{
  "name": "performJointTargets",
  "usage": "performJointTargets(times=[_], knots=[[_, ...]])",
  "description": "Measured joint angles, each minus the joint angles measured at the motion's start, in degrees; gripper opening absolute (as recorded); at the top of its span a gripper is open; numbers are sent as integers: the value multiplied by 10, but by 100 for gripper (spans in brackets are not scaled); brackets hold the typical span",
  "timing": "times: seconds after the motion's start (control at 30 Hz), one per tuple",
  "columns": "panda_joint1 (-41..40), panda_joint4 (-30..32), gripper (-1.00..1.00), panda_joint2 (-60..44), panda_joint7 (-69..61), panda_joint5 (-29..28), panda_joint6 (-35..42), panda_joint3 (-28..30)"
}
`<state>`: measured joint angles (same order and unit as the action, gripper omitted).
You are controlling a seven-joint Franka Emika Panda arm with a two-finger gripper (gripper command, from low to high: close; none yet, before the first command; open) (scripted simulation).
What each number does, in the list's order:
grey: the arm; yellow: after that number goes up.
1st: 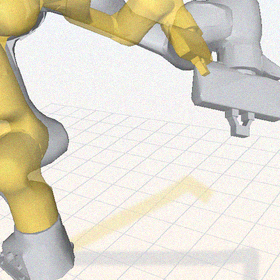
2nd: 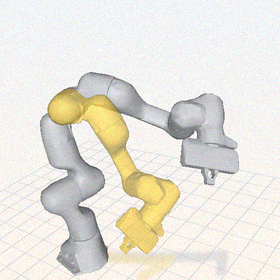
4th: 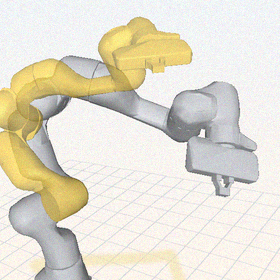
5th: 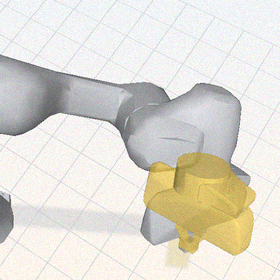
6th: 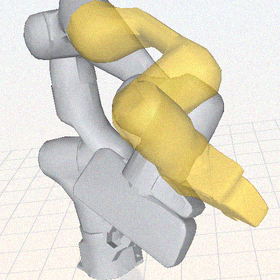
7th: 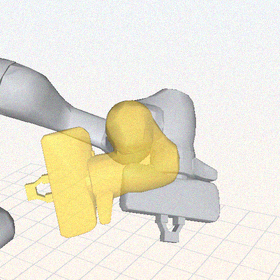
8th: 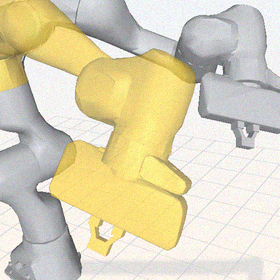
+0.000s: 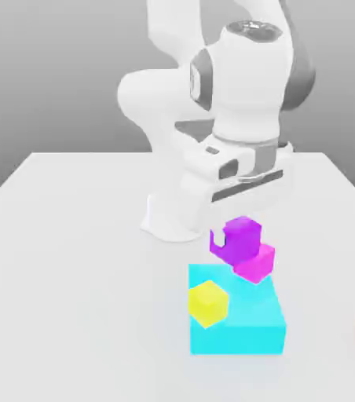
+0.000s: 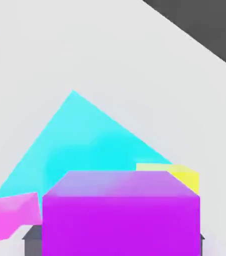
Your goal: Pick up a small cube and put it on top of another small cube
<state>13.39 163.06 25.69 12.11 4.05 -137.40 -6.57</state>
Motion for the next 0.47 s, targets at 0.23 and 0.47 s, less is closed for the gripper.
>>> performJointTargets(times=[0.23, 0.47], knots=[[86, 75, -100, 53, -127, 16, -22, -2], [85, 95, 100, -21, -131, 19, -115, -9]])
